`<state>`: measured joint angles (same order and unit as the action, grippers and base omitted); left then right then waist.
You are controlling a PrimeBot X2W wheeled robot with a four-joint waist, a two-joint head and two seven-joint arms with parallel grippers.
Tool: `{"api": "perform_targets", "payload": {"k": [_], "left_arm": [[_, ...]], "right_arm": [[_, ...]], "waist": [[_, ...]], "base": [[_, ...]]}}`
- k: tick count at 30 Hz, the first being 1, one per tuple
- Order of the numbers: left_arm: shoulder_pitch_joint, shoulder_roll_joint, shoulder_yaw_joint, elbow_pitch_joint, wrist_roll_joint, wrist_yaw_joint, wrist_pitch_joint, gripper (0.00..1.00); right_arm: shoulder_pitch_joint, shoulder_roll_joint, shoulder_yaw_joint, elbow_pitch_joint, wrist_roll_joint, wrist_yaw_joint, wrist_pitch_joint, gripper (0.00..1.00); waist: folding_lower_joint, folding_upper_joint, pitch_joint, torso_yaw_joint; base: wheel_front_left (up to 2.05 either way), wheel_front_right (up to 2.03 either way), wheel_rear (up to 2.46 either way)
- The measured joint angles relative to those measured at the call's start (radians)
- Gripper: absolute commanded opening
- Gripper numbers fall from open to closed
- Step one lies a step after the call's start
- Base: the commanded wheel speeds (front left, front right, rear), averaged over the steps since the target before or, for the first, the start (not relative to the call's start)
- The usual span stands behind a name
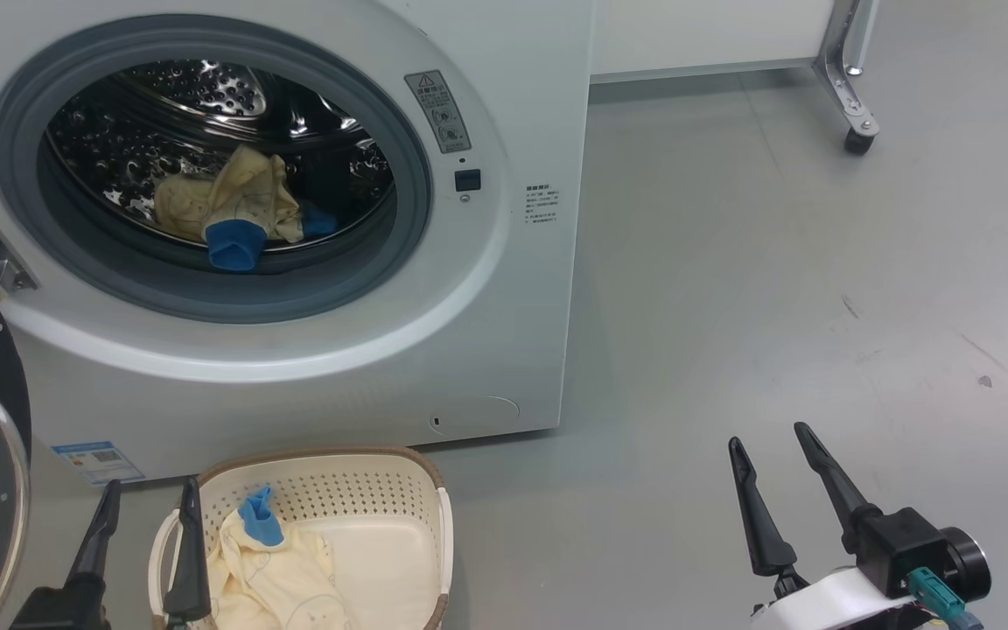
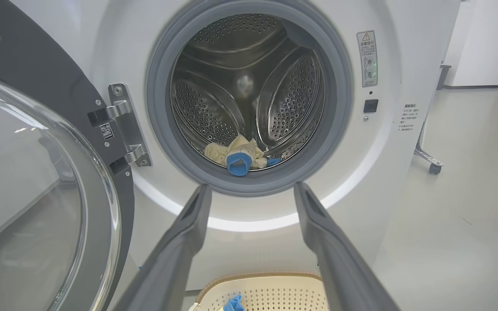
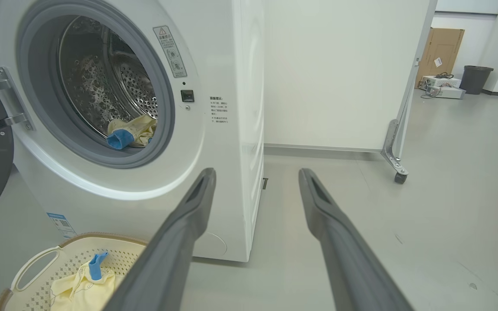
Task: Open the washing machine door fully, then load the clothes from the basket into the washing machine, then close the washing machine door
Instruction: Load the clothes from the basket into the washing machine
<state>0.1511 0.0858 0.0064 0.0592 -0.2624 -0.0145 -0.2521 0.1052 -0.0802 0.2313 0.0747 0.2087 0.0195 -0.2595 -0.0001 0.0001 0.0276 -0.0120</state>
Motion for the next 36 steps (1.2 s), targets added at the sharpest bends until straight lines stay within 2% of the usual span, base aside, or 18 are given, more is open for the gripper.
{"api": "perform_targets", "payload": {"k": [15, 25, 36], "left_arm": [[0.001, 0.001, -0.023, 0.012, 0.011, 0.0, 0.037, 1.0], [-0.021, 0.002, -0.064, 0.132, 0.019, -0.001, 0.109, 1.0], [-0.147, 0.011, -0.105, 0.281, 0.043, -0.022, 0.19, 1.0]], "right_arm": [[0.008, 0.002, 0.002, -0.019, -0.002, 0.008, 0.0, 1.0], [0.004, 0.006, 0.01, -0.038, -0.015, 0.015, 0.0, 1.0], [-0.053, 0.014, 0.019, -0.085, -0.018, 0.015, 0.0, 1.0]], "waist": [[0.0, 0.0, 0.031, 0.005], [0.0, 0.0, 0.093, -0.014], [0.0001, 0.0, 0.204, -0.039]], "base": [[0.0, 0.0, 0.0], [0.0, 0.0, 0.0], [0.0, 0.0, 0.0]]}}
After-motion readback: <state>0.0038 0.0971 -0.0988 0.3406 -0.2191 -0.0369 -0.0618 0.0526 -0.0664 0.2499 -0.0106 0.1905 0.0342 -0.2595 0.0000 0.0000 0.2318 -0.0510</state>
